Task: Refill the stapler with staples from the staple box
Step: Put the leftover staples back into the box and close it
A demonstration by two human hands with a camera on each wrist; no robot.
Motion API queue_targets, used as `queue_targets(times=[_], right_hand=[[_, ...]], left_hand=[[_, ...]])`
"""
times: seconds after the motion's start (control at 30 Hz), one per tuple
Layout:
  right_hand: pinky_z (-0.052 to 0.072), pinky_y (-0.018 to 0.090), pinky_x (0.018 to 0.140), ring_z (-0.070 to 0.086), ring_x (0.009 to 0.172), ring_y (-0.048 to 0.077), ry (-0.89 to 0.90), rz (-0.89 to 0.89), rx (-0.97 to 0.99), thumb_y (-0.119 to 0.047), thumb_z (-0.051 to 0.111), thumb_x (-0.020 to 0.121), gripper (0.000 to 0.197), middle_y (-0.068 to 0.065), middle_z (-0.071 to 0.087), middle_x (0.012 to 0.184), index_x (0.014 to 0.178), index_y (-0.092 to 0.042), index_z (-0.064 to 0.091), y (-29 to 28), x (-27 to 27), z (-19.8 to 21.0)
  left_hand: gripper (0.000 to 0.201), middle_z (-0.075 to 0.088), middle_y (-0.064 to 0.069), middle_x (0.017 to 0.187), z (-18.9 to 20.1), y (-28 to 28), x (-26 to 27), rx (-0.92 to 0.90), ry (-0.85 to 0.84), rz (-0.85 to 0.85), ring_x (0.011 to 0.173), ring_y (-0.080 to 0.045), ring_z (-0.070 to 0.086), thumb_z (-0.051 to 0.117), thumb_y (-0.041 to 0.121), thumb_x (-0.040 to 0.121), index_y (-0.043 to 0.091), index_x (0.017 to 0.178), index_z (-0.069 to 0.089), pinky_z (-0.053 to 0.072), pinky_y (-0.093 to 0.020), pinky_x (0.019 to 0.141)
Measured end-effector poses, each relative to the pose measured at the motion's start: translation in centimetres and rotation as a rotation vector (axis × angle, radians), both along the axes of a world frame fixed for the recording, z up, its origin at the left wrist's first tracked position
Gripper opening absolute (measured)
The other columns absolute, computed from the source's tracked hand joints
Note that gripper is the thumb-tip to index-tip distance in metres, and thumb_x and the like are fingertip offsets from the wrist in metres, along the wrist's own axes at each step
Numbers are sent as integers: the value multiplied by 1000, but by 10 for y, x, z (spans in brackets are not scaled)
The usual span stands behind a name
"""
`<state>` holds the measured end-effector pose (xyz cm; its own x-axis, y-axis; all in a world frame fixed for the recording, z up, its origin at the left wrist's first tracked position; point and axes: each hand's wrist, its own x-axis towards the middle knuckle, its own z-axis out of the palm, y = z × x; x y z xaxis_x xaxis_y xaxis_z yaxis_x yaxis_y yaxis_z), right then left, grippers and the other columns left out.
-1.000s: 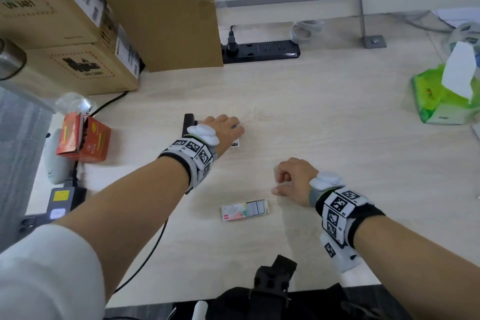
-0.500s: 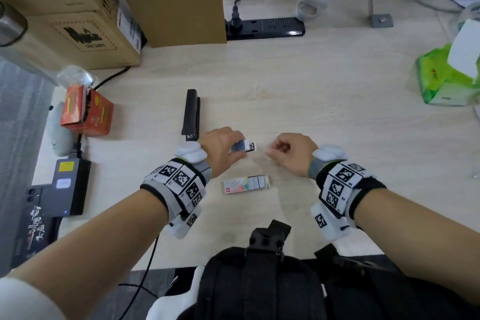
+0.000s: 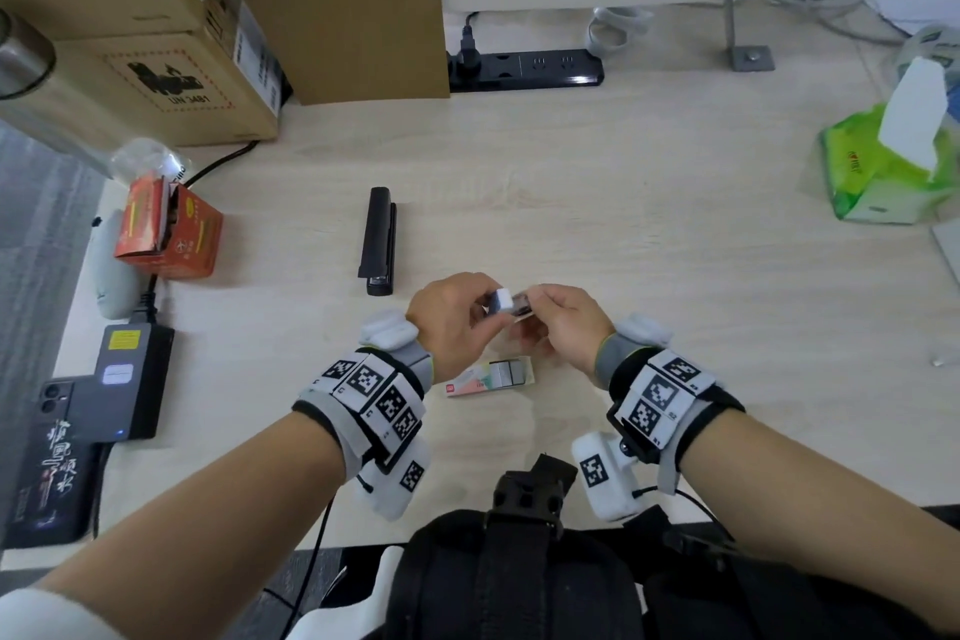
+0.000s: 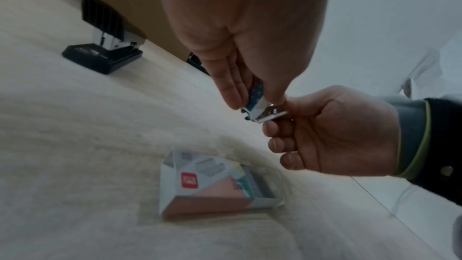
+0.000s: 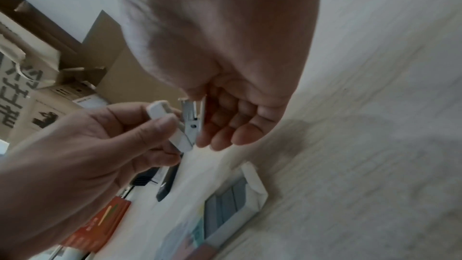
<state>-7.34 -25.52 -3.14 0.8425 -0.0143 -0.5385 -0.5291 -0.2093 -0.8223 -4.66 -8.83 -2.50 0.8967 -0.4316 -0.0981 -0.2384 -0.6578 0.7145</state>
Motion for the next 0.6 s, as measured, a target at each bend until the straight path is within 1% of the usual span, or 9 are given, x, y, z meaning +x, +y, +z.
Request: queue_targets(times=[0.13, 0.2, 0.27, 0.37, 0.4, 0.47, 0.5, 0.53, 0.6], right_hand=[[38, 16, 38, 54, 51, 15, 66, -86, 48, -23, 35, 99, 35, 13, 68, 78, 89, -10, 67, -6, 2, -6], [37, 17, 37, 52, 48, 13, 84, -99, 11, -20, 36, 98, 34, 13, 68, 78, 89, -7, 66, -7, 4, -9], [40, 21, 42, 53, 50, 13, 92, -92, -55, -17, 38, 97, 32, 12, 69, 78, 88, -6, 66, -8, 7, -13], [44, 23, 47, 58, 52, 11, 93, -68, -119, -16, 42, 96, 27, 6, 71, 74, 88, -9, 66, -6, 10, -14], [45, 20, 46, 59, 50, 7, 82, -58, -136, -16, 43, 95, 25, 2, 70, 73, 89, -9, 66, -5, 10, -14], [46, 14, 46, 59, 46, -3, 48, -35, -190, -13, 46, 94, 22, -4, 67, 70, 91, -10, 67, -3, 10, -17], [49, 15, 50, 60, 46, -4, 32, -21, -217, -12, 47, 93, 20, -5, 66, 70, 91, -12, 67, -2, 9, -18], [53, 19, 59, 62, 52, -2, 20, 0, -241, -12, 49, 92, 17, -6, 66, 70, 90, -15, 66, -1, 9, -19], [55, 32, 76, 68, 73, 11, 15, 54, -288, -15, 53, 91, 13, -4, 68, 75, 91, -20, 65, 2, 7, -21]], left_hand=[[14, 70, 2, 82, -4, 6, -1, -157, 173, 129, 72, -14, 67, 71, 17, 78, 22, 89, 62, 58, -38, 72], [17, 73, -3, 87, -2, 9, 0, -224, 326, 182, 70, -21, 68, 70, 12, 77, 23, 88, 63, 58, -42, 72], [18, 74, -6, 93, -2, 12, 0, -277, 423, 218, 72, -24, 69, 70, 8, 78, 20, 89, 64, 56, -36, 68], [18, 75, -10, 86, -5, 19, -1, -237, 488, 259, 63, -18, 62, 72, 11, 77, 21, 89, 64, 50, -25, 58], [18, 75, -10, 84, -7, 21, -1, -222, 494, 263, 61, -15, 60, 72, 11, 77, 22, 89, 64, 50, -24, 58], [20, 74, -6, 85, -13, 25, -1, -207, 475, 260, 66, -12, 63, 73, 10, 76, 20, 91, 66, 54, -24, 64], [21, 74, -4, 87, -17, 27, -1, -195, 452, 259, 70, -12, 65, 73, 8, 76, 18, 93, 67, 55, -23, 68], [21, 73, -1, 87, -20, 28, -2, -173, 425, 264, 73, -11, 65, 73, 8, 75, 19, 93, 68, 55, -22, 70], [22, 71, 5, 82, -26, 31, -3, -115, 371, 279, 69, -8, 62, 73, 12, 75, 24, 93, 68, 54, -22, 70]])
